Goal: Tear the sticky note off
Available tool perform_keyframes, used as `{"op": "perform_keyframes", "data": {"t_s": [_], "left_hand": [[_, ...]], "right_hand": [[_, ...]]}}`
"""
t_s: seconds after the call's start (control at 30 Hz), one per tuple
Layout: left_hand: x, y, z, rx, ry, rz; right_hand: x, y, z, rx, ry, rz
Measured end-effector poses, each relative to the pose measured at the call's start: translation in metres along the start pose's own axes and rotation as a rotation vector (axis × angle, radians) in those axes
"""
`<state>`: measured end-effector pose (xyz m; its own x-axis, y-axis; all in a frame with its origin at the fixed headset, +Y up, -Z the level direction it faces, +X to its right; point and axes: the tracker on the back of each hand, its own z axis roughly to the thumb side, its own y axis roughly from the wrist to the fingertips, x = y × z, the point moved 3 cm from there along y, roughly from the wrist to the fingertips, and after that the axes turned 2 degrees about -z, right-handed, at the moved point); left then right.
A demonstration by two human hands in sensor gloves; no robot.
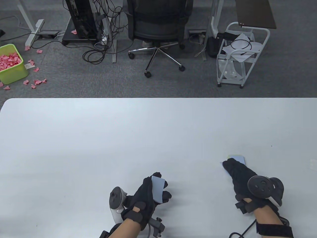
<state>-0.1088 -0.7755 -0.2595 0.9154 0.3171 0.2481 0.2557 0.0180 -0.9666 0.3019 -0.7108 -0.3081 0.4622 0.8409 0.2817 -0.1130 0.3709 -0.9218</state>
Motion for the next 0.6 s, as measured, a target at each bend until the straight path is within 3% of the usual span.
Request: {"op": "perform_keyframes", "data": {"t_s": [0.17, 0.6], "left_hand": [[0.002, 0.001, 0.004, 0.011, 0.012, -0.007], [0.002, 0.004, 0.003, 0.020, 0.043, -0.005]], "right_hand": [[-0.007, 0.007, -0.043, -0.173, -0.012, 0.028], [-0.031, 0.028, -0.049, -0.200, -0.108, 0.195]]}}
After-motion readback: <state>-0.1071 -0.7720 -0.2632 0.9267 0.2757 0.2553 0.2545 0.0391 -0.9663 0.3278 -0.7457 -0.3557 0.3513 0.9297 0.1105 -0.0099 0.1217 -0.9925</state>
